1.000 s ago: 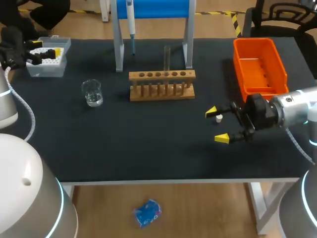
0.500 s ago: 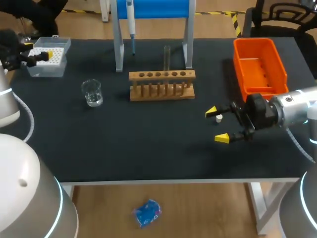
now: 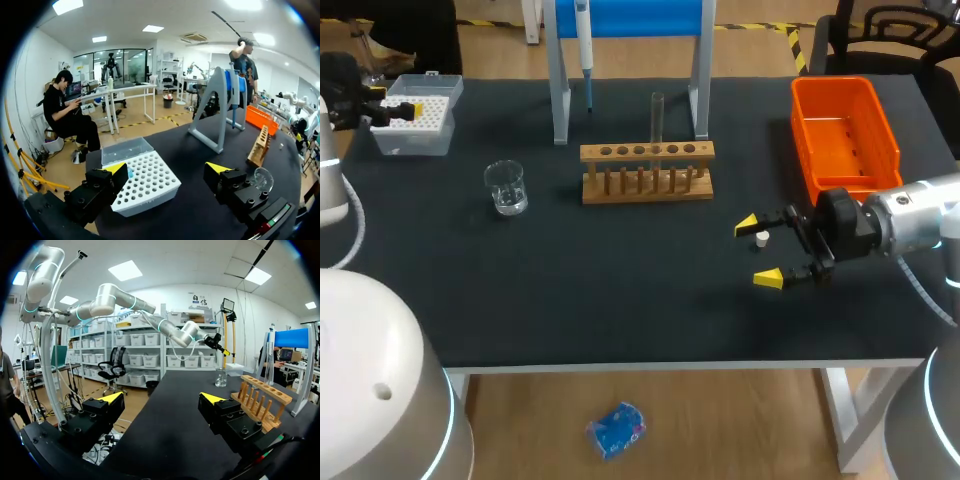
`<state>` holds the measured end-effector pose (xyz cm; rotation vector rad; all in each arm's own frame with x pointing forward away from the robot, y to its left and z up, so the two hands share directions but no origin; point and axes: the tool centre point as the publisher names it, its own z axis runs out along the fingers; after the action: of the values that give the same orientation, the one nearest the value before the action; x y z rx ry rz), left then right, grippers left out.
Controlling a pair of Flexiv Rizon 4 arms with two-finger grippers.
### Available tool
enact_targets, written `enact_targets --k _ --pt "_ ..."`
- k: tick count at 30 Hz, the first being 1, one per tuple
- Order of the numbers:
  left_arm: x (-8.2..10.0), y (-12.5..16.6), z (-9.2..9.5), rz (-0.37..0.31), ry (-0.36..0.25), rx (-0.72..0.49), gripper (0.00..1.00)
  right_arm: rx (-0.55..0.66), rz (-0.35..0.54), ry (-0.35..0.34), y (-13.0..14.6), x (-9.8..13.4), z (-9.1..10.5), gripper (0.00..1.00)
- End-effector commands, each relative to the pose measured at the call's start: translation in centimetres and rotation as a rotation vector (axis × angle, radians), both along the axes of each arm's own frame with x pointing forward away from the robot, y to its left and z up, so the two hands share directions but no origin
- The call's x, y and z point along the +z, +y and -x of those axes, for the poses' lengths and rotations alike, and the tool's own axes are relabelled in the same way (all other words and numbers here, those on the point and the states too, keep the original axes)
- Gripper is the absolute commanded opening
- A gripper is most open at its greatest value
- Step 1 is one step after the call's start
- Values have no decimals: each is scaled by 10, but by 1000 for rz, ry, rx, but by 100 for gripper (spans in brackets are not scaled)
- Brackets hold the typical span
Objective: Invert the test tube, pick up the pipette, mount the tip to pipette, aspirate from beaker and dispense into the tube, eject the tip, return the pipette, and cap with the stopper.
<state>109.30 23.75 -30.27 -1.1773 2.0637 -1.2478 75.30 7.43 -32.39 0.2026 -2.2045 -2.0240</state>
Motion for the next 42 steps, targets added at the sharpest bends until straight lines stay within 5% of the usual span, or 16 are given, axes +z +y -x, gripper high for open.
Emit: enact_targets --k 1,10,12,22,23,24,26,28,30,42 --pt "2 3 -2 -7 43 -27 100 -1 0 -1 0 0 1 100" --pt "2 3 -2 -7 43 -27 100 -1 0 -1 0 0 1 100" --pt "-4 4 -8 -95 15 -24 100 -1 0 -1 0 0 1 100" --pt "-22 15 -28 -148 30 -23 100 -1 0 -1 0 0 1 100" --pt "-23 16 -29 -147 35 -24 98 -1 0 -1 0 0 1 100" --pt "-27 17 -32 -148 39 -24 82 -1 0 -1 0 0 1 100" --pt "-30 19 -35 -148 42 -24 70 -1 0 -1 0 0 1 100" --pt "-35 22 -38 -150 52 -23 66 -1 0 -1 0 0 1 100" --pt "-38 24 -41 -149 60 -23 48 -1 0 -1 0 0 1 100" --pt "-47 36 -56 -145 64 -13 49 -1 0 -1 0 0 1 100"
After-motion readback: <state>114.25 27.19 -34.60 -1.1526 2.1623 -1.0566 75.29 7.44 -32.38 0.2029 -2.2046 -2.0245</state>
